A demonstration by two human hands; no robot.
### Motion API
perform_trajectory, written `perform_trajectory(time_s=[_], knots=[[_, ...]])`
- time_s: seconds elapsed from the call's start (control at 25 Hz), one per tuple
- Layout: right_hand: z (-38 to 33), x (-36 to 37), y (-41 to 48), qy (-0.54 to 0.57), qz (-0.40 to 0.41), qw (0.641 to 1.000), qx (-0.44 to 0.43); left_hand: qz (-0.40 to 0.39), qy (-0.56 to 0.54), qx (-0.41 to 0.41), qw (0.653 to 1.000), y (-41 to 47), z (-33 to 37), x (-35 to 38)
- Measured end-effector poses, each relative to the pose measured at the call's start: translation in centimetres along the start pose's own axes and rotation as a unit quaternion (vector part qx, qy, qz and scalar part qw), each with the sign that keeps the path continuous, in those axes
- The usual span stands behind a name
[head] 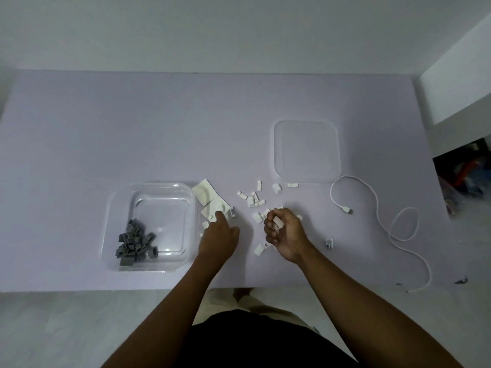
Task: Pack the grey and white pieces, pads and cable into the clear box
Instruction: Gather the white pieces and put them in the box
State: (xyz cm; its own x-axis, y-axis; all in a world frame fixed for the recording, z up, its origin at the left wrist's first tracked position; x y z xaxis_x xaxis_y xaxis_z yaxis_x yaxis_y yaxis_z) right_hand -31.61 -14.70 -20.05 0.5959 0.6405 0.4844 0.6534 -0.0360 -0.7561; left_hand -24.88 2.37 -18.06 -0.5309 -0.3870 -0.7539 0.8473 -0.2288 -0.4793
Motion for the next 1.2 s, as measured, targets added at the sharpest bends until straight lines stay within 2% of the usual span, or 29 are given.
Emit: perform_trajectory(time_s=[0.08,0.16,0.2,0.32,0.4,0.52,0.68,0.72,0.76,0.8,0.84,0.92,0.96,1.04,1.2], knots=[[0.2,0.4,0.5,-0.069,0.037,0.997,0.008,-0.005,0.031,-0.057,0.998,0.0,-1.1,-0.5],[0.3,0.1,1.3,-0.223,0.113,0.968,-0.036,-0.007,0.033,-0.096,0.995,0.1,-1.8,-0.8],[0.2,0.1,1.7,-0.311,0.141,0.937,-0.077,-0.008,0.021,-0.112,0.994,0.2,-2.1,-0.9],[0.0,0.4,2.2,-0.543,0.173,0.799,-0.192,-0.031,0.005,-0.134,0.990,0.5,-2.2,-0.8],[0.0,0.6,2.2,-0.594,0.184,0.753,-0.217,-0.033,0.015,-0.130,0.991,0.9,-2.2,-0.6],[-0.3,0.8,2.7,-0.624,0.187,0.717,-0.247,-0.040,0.018,-0.128,0.991,1.2,-2.1,-0.1],[0.2,0.7,4.0,-0.693,0.164,0.660,-0.238,-0.070,0.024,-0.115,0.991,1.6,-1.4,0.1],[0.3,0.8,4.3,-0.694,0.161,0.659,-0.241,-0.087,0.013,-0.093,0.992,1.7,-0.8,0.0],[0.1,0.9,4.2,-0.674,0.158,0.679,-0.245,-0.109,-0.003,-0.057,0.992,1.8,0.0,0.1],[-0.2,1.0,4.2,-0.629,0.155,0.721,-0.246,-0.124,-0.030,-0.021,0.992,1.8,0.8,-0.1],[-0.6,0.9,4.0,-0.558,0.152,0.781,-0.235,-0.127,-0.077,-0.005,0.989,1.8,1.5,-0.4],[-1.4,0.2,3.4,-0.334,0.141,0.918,-0.162,-0.127,-0.201,-0.033,0.971,2.1,2.1,-0.9],[-1.6,-0.2,2.9,-0.214,0.125,0.962,-0.112,-0.139,-0.262,-0.053,0.954,2.2,2.2,-0.9],[-2.1,-1.0,1.9,-0.043,0.084,0.995,-0.045,-0.176,-0.356,-0.085,0.914,2.6,2.6,-0.9],[-3.3,-1.9,0.0,0.033,-0.025,0.999,-0.033,-0.203,-0.430,-0.111,0.873,3.6,3.6,-0.7]])
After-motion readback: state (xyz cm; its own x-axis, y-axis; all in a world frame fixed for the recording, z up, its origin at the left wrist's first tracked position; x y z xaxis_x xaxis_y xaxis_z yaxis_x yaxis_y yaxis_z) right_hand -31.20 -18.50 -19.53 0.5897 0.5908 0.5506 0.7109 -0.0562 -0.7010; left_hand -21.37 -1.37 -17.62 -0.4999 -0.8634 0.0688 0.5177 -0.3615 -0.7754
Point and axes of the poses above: each hand's wrist, its own y-axis towards the middle knuckle, its own x-axis out of the palm, z = x × y, the point moved 4 cm from there along y, towards the middle knuckle, and after that the axes turned 1 degree about y, right-handed, at the moved point
